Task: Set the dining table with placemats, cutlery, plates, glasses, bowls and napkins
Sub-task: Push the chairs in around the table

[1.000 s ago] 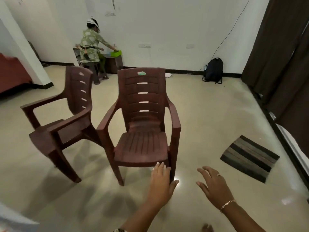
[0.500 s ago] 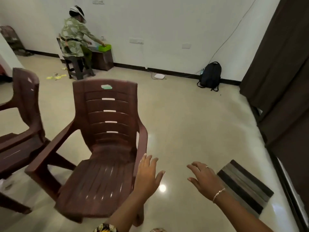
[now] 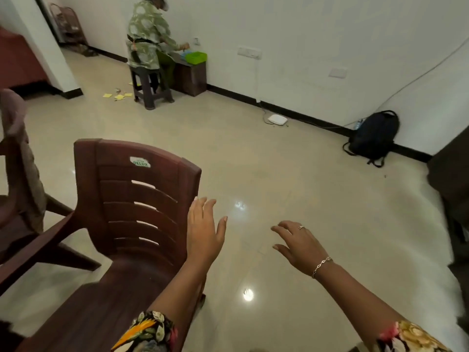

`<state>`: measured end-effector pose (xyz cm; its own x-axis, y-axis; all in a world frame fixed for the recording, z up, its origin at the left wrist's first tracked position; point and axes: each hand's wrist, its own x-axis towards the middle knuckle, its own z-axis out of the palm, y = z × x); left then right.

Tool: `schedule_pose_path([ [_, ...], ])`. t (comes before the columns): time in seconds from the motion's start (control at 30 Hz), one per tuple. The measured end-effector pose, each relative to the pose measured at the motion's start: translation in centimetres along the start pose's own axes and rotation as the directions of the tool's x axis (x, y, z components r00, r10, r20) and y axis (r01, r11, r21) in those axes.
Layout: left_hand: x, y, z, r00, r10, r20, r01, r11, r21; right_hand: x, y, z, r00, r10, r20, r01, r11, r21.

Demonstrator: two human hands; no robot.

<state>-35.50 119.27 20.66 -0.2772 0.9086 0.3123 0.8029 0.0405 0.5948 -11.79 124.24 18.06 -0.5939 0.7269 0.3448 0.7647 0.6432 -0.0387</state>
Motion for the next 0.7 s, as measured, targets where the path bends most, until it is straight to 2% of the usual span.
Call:
schedule_pose_path([
  [0.2, 9.9, 0.1, 1.5, 0.961, -0.130, -0.244, 0.140, 0.990, 0.027, 12.7, 7.0, 5.4, 0.983, -0.181, -0.019, 0.182, 0.979, 0.088],
  [0.27, 12.7, -0.5, 2.2, 0.915, -0.254, -0.314, 0.264, 0.964, -0.011, 17.2, 8.9, 7.6, 0.965, -0.263, -0.005, 0.260, 0.952, 0.163],
  [0.37, 16.9, -0.9, 3.1, 0.828, -0.440, -0.348, 0.461, 0.887, -0.025, 24.1, 11.5, 10.2, 0.909, -0.416, -0.010, 0.409, 0.888, 0.210],
  [0.43, 19.4, -1.1, 3.6, 0.737, -0.563, -0.375, 0.603, 0.798, -0.014, 28.4, 12.9, 10.9, 0.853, -0.521, -0.023, 0.509, 0.823, 0.252],
  [0.53, 22.2, -1.2, 4.0, 0.543, -0.745, -0.386, 0.789, 0.611, -0.068, 34.0, 13.8, 11.9, 0.779, -0.624, -0.059, 0.610, 0.734, 0.300],
  [0.6, 23.7, -1.4, 4.4, 0.446, -0.795, -0.410, 0.860, 0.507, -0.047, 37.7, 13.1, 12.8, 0.720, -0.688, -0.088, 0.672, 0.660, 0.336],
  [0.7, 24.9, -1.5, 4.9, 0.345, -0.816, -0.464, 0.923, 0.386, 0.009, 42.0, 9.6, 13.8, 0.622, -0.769, -0.149, 0.749, 0.528, 0.401],
])
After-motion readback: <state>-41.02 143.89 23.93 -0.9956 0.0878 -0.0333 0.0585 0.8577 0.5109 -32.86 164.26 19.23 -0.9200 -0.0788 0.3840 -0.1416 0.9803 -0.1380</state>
